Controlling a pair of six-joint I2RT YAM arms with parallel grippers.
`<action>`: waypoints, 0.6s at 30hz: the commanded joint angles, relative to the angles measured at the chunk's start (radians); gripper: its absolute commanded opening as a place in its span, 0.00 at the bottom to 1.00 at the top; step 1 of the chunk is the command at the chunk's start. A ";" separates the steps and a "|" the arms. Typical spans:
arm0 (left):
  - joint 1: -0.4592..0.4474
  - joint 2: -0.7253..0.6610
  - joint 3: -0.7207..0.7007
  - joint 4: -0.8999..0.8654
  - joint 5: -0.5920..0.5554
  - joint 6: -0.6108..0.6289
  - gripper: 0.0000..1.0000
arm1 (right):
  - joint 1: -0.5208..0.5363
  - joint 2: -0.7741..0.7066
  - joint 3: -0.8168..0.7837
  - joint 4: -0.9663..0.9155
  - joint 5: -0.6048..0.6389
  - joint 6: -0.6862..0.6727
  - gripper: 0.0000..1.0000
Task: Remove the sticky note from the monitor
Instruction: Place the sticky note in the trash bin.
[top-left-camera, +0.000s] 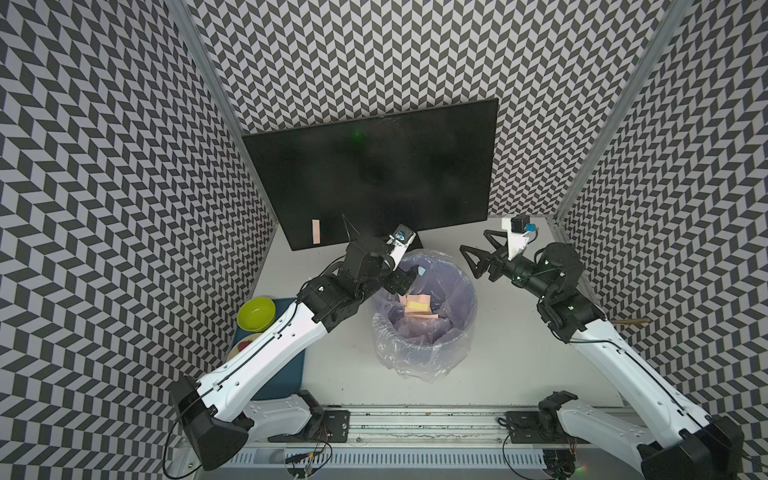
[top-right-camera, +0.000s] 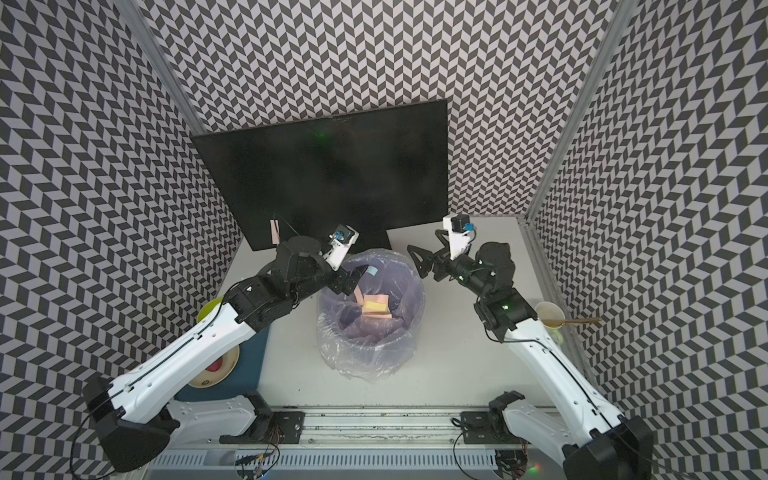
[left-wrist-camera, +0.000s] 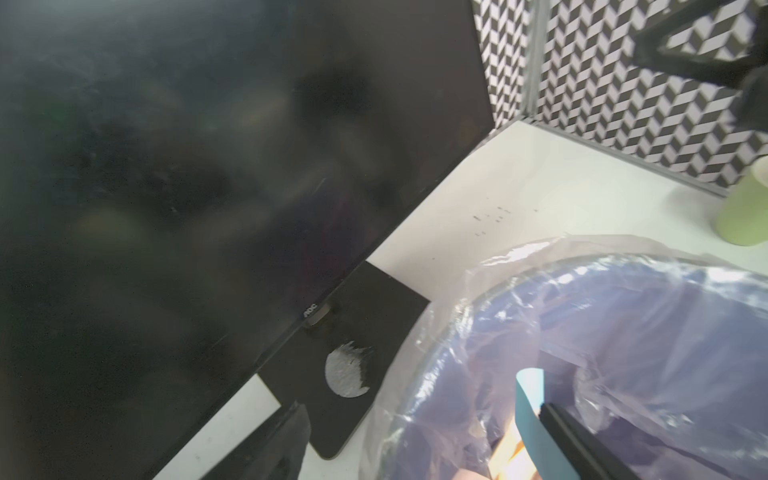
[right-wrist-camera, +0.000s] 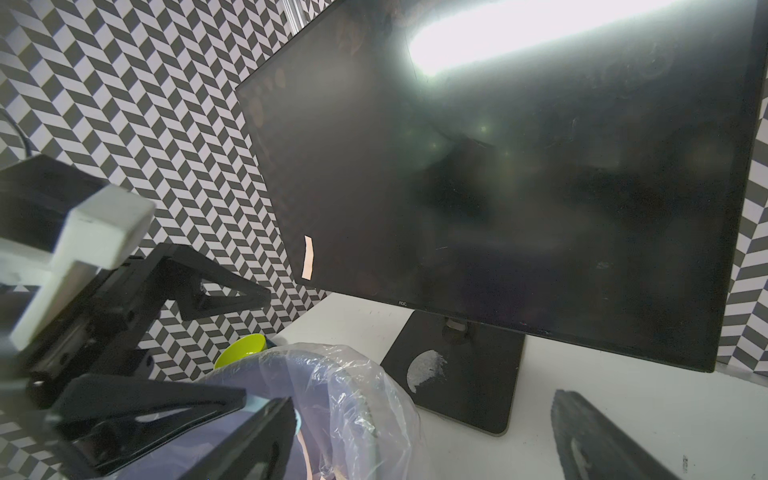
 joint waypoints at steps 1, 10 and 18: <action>-0.002 0.029 0.049 -0.019 -0.087 -0.022 0.92 | 0.004 -0.003 0.013 0.053 -0.009 0.002 0.99; -0.059 0.120 0.110 0.009 -0.045 -0.030 0.93 | 0.004 -0.008 0.007 0.052 0.000 -0.002 0.99; -0.122 0.203 0.179 0.031 0.009 -0.030 0.95 | 0.003 -0.018 0.000 0.049 0.011 -0.004 0.99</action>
